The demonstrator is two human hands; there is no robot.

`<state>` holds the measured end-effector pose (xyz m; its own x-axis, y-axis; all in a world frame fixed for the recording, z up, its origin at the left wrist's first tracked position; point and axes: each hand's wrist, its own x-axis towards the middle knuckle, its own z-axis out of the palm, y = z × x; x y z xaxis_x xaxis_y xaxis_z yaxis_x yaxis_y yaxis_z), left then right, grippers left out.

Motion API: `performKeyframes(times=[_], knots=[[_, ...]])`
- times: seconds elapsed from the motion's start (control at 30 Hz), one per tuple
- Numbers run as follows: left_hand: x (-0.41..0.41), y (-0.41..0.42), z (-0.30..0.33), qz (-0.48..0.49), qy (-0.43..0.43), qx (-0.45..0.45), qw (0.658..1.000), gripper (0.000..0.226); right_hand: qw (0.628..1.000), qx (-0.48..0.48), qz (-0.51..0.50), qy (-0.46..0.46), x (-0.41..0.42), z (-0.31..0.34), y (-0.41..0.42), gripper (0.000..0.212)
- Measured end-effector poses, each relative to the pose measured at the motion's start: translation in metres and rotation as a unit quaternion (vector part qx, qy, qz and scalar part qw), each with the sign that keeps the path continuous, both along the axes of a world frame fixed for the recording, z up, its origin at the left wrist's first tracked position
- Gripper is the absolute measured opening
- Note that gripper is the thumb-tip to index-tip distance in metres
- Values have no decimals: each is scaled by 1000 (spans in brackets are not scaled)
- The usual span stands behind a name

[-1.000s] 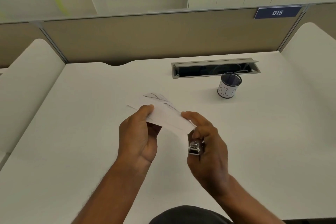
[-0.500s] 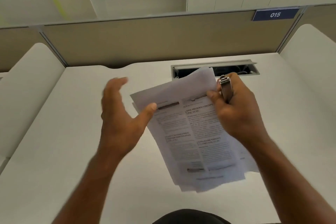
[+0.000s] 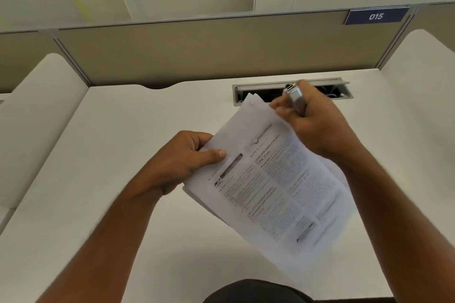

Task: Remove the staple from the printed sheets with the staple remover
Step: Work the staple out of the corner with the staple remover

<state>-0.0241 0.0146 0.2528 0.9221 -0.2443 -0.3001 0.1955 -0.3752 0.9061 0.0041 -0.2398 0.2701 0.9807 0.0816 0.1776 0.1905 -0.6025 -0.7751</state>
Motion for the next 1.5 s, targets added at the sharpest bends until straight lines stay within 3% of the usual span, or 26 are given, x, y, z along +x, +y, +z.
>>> performKeyframes(times=[0.13,0.2,0.3,0.37,0.43,0.53,0.63,0.87,1.5], knots=[[-8,-2,-11,98,36,-88,991,14,983,77,-141,-83,-9,5,0,10],[-12,-4,-15,136,40,-122,982,13,976,164,-143,1,-19,3,5,15],[-17,-8,-19,175,34,-149,973,10,931,280,-73,224,-41,-10,21,16],[-20,-12,-21,192,31,-163,967,11,912,305,-47,270,-56,-20,33,15],[-23,-15,-21,206,23,-173,963,10,928,281,-32,244,-69,-29,43,13],[-29,-19,-19,222,3,-180,958,9,978,157,-3,139,-85,-42,54,13],[-37,-23,-16,231,-34,-158,960,10,995,83,10,53,-96,-49,58,14],[-47,-29,-11,246,-114,-89,958,15,998,-17,14,-61,-103,-53,58,20],[-51,-39,-5,231,-192,2,954,18,981,-64,21,-181,-95,-48,56,25]])
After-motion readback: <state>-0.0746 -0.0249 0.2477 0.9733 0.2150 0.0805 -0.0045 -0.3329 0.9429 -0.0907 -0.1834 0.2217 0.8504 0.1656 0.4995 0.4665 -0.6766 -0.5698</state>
